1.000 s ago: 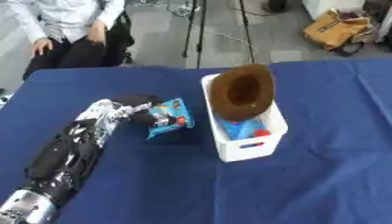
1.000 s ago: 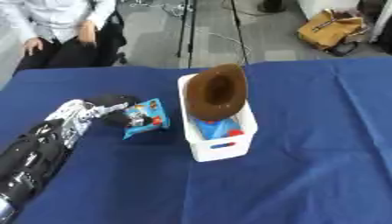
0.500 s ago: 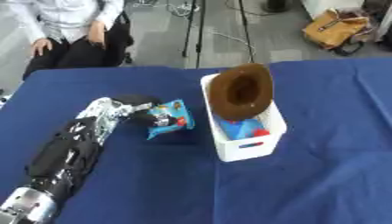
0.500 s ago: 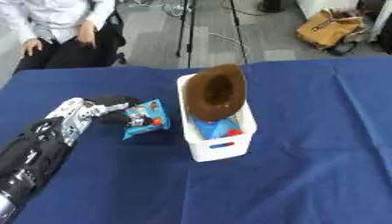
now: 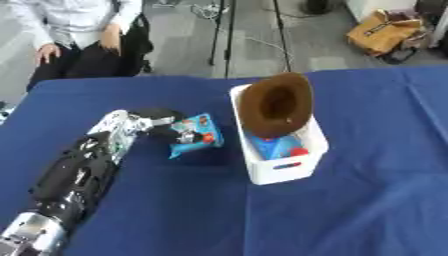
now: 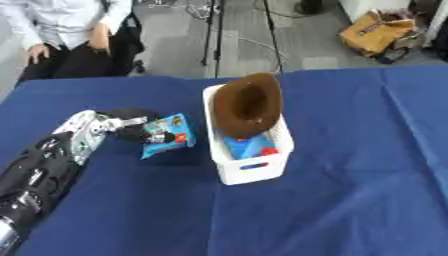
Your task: Pick up objects on the table and place them in the box.
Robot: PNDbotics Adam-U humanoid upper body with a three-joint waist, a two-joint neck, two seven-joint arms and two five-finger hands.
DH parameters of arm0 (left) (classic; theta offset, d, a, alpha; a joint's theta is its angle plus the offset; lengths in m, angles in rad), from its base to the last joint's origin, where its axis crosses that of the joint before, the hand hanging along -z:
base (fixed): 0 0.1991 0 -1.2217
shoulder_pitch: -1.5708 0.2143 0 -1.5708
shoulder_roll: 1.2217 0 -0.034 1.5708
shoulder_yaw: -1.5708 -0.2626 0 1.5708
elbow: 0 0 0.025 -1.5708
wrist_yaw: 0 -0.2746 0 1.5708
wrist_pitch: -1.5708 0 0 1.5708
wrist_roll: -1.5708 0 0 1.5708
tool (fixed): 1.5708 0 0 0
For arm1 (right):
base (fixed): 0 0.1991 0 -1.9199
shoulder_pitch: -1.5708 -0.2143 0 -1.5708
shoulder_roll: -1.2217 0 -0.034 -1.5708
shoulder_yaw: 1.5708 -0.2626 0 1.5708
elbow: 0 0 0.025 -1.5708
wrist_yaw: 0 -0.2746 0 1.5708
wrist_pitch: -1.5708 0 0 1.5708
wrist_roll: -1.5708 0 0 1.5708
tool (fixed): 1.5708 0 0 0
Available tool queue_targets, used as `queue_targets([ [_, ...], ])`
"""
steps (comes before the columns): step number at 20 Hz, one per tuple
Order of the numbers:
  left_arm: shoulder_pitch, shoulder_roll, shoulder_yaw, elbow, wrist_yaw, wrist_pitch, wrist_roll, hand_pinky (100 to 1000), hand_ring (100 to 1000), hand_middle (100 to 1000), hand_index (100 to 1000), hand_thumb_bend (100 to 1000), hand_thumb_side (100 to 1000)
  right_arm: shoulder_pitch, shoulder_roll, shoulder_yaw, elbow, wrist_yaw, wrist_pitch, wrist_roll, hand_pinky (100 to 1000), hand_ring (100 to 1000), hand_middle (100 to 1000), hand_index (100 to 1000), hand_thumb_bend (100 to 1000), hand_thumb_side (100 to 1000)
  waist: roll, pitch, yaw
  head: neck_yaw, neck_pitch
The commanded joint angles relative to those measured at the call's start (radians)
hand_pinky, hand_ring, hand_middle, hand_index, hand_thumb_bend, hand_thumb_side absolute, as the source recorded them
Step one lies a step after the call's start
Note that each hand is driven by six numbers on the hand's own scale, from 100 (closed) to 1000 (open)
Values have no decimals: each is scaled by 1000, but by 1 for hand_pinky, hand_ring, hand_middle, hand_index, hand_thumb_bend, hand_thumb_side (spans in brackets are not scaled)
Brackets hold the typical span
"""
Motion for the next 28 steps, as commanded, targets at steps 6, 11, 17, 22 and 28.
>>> queue_targets([
  [6,-17,23,-11,14,-123,-17,-15,1000,1000,1000,1000,850,1000,-11,-10,-5,-21,-21,-9,0,802,732,624,632,100,927,-4,-15,-3,2,-4],
  [11,-14,15,-14,37,-168,-35,-14,1000,1000,1000,1000,873,1000,-12,-9,-12,-21,-27,-11,0,801,730,622,630,100,925,-2,-14,-3,1,-2],
  [17,-13,10,-12,53,-199,-41,-11,1000,1000,1000,1000,880,1000,-13,-8,-15,-21,-31,-13,0,801,729,616,624,100,921,-1,-13,-4,1,-3],
  [22,-16,3,-9,56,-205,-42,-7,1000,1000,1000,1000,733,1000,-13,-6,-16,-21,-34,-13,0,802,729,615,624,100,916,-2,-13,-4,2,-2],
  [28,-20,-2,-6,54,-199,-40,-18,1000,1000,1000,1000,553,862,-12,-5,-16,-21,-35,-11,0,807,730,614,623,100,917,0,-13,-2,2,-2],
])
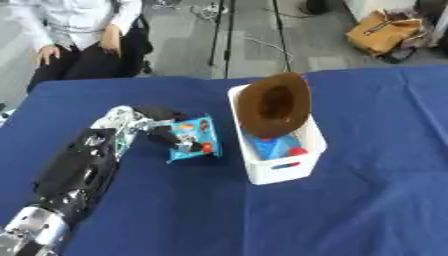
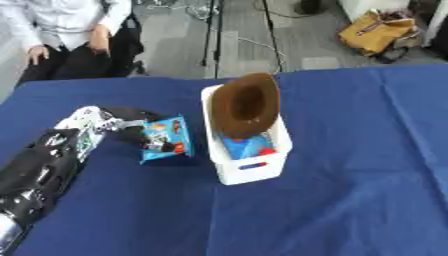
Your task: Pick up objects on the table and place them in the box.
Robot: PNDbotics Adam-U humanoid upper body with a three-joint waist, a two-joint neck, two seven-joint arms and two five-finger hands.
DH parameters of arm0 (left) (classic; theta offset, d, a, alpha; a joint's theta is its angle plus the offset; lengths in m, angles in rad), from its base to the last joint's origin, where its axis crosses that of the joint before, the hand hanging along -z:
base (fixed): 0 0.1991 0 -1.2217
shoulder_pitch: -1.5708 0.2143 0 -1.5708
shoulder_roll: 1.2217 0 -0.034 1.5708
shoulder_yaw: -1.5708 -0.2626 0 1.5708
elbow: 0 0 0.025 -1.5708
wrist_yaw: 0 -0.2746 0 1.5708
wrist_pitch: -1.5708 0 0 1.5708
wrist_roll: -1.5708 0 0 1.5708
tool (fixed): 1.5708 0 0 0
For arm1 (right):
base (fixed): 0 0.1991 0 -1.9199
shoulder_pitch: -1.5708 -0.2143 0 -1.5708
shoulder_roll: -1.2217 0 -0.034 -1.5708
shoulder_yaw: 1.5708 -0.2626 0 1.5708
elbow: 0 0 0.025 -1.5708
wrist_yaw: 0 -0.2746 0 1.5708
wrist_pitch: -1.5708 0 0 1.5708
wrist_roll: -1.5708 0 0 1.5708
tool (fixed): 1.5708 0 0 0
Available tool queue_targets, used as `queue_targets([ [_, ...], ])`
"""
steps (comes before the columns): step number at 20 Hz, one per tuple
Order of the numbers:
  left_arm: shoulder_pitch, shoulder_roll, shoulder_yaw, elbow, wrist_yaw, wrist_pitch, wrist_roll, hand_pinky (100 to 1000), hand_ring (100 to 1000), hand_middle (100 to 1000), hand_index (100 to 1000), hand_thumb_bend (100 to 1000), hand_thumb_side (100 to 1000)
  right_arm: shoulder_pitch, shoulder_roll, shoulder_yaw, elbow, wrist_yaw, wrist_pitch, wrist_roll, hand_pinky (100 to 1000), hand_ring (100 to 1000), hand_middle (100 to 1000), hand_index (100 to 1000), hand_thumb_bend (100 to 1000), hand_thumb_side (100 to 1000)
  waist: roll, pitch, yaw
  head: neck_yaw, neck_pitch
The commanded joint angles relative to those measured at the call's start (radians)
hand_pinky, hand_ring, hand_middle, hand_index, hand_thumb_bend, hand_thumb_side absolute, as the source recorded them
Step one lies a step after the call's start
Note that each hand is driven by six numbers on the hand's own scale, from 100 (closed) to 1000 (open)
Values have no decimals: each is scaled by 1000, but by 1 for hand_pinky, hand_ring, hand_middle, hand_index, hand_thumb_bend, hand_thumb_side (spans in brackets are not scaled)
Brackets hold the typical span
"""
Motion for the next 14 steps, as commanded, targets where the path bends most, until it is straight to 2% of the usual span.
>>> queue_targets([
  [1,4,0,-1,23,-11,5,-15,1000,1000,1000,1000,480,798,-12,-6,-9,-21,-8,-1,0,807,730,614,622,100,917,-4,-13,0,0,-3],
  [6,6,-1,-2,17,-9,15,-1,1000,1000,1000,1000,451,760,-12,-6,-11,-21,-9,-1,0,808,731,614,622,100,917,-4,-12,-2,1,-5],
  [9,5,-4,-4,15,-9,16,8,1000,1000,984,1000,426,702,-11,-5,-11,-21,-9,-1,0,809,731,615,623,100,918,-4,-13,-3,2,-5],
  [14,4,-8,-4,16,-14,20,14,1000,981,960,1000,375,699,-11,-5,-12,-21,-9,0,0,809,731,614,623,100,917,-4,-13,-4,2,-7],
])
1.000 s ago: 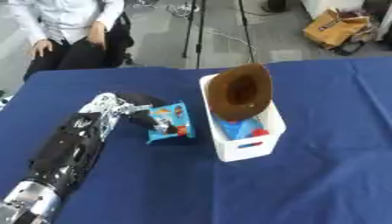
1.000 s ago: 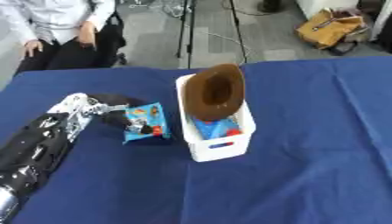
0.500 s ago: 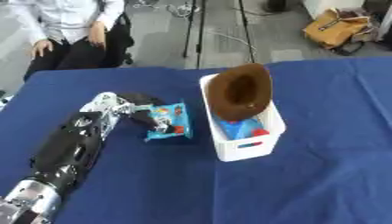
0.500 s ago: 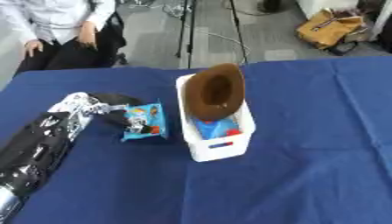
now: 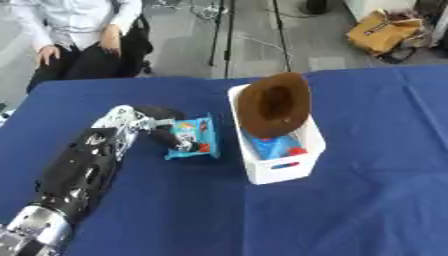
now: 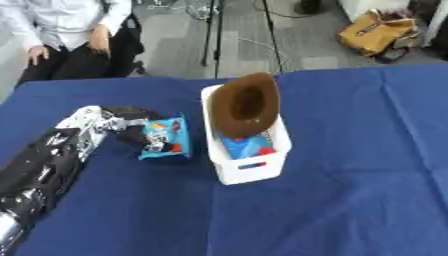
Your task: Pick up objects on the table and place them in the box.
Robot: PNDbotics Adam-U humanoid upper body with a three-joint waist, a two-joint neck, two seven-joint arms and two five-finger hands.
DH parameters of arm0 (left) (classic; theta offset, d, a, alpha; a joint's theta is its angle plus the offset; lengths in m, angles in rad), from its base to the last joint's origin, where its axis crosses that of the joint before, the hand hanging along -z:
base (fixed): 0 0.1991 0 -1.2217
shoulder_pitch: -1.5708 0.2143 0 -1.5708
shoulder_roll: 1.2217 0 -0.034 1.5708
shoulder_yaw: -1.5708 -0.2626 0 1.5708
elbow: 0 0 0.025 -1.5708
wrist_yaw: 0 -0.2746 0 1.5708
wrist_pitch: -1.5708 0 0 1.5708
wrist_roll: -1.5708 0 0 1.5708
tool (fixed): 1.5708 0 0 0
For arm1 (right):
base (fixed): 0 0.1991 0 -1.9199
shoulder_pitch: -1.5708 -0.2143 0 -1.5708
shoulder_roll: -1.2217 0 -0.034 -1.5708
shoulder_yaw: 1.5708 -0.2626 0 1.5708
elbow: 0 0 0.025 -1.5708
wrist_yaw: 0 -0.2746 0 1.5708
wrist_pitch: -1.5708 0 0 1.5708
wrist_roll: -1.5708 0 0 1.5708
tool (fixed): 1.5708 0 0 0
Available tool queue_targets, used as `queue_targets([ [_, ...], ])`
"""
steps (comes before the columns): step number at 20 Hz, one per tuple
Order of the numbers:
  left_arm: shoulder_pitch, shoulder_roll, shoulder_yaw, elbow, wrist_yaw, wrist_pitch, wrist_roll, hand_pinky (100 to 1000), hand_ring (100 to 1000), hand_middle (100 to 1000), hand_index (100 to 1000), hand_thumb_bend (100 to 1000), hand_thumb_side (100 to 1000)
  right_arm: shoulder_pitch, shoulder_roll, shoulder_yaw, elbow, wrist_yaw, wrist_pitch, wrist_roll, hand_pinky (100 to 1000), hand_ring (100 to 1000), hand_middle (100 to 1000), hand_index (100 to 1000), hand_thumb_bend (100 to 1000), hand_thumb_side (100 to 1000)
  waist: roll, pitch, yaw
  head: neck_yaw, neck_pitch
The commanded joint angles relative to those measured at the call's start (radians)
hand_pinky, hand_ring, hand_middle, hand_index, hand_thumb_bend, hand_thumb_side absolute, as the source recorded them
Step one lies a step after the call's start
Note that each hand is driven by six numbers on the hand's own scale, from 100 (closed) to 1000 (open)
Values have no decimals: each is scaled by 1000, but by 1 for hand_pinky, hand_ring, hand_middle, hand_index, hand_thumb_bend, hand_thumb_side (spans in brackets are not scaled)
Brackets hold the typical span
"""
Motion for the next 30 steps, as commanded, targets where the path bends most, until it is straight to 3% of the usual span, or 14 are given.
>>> queue_targets([
  [1,5,-3,-8,17,-14,6,1,1000,946,935,1000,333,693,-10,-12,-7,-21,-3,0,0,809,732,614,623,100,911,-4,-13,-3,2,-6],
  [5,3,-6,-6,19,6,13,-4,1000,906,903,1000,269,693,-8,-12,-7,-21,-2,4,0,810,732,614,623,100,911,-4,-15,0,1,-4],
  [12,-3,-7,-13,7,52,11,-45,1000,921,919,1000,286,727,-4,-10,-8,-21,-1,10,0,810,733,615,623,100,911,-4,-22,5,2,-4],
  [15,-3,-5,-14,6,57,18,-53,1000,861,885,1000,233,689,-4,-10,-9,-21,-1,10,0,811,734,615,624,100,910,-4,-24,5,3,-6],
  [24,-4,-4,-13,4,99,21,-79,1000,844,878,1000,191,714,2,-6,-10,-21,-4,13,0,811,736,614,624,100,907,-4,-29,14,7,-13],
  [30,-15,3,-14,-10,135,26,-95,1000,806,841,1000,137,680,7,-7,-11,-21,-4,19,0,811,738,614,624,100,905,-3,-37,18,9,-1],
])
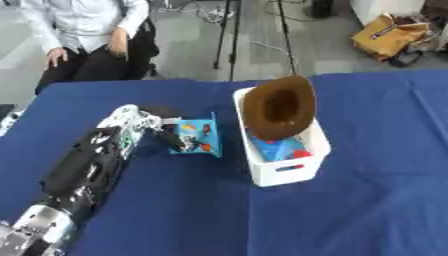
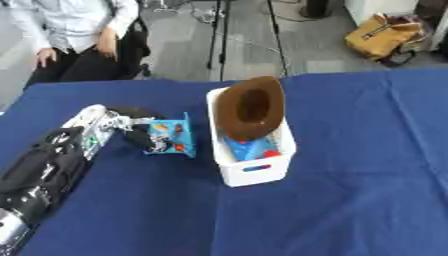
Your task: Pick up objects on the table and place them in the box.
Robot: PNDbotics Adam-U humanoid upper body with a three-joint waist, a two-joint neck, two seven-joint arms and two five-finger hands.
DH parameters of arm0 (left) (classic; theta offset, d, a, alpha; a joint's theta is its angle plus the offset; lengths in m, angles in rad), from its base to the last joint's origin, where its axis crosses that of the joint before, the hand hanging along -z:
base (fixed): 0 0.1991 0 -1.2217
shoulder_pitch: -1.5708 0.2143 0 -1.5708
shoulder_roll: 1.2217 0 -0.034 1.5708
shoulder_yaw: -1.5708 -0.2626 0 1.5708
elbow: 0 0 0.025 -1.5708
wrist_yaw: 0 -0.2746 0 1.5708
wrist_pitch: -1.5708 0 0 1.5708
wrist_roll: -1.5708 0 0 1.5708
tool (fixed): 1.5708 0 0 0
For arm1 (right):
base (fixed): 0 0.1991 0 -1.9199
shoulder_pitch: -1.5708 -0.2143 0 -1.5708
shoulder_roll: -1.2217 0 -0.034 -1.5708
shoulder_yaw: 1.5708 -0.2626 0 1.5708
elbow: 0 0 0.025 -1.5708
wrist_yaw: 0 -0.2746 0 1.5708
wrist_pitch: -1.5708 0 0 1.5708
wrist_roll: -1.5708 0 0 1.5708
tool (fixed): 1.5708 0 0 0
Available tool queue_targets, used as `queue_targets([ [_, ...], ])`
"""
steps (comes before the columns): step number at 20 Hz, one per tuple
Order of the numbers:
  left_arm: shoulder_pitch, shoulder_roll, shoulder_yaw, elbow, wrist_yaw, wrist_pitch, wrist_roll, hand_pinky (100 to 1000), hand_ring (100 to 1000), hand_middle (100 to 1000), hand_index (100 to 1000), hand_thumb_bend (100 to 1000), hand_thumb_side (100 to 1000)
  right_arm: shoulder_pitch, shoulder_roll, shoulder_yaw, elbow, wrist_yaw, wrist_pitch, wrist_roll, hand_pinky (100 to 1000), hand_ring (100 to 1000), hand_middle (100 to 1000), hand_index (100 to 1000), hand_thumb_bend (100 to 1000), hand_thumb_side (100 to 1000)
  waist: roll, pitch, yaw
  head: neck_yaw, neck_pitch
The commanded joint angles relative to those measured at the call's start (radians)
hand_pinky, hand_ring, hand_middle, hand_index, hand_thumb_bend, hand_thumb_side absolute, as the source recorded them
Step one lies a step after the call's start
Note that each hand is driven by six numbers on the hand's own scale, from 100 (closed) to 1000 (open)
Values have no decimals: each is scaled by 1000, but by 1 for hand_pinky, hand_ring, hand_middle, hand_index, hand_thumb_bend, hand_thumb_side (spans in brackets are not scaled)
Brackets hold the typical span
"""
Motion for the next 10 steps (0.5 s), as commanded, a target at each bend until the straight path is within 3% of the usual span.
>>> queue_targets([
  [1,-9,15,-8,-5,15,5,-15,1000,806,841,1000,138,681,-5,-9,-10,-21,-3,5,-1,811,738,615,624,100,905,-4,-25,1,3,1],
  [10,-13,17,-7,-13,34,18,-22,1000,778,784,1000,100,658,-2,-7,-15,-21,-3,10,-1,814,738,613,622,100,903,-1,-35,3,-1,9],
])
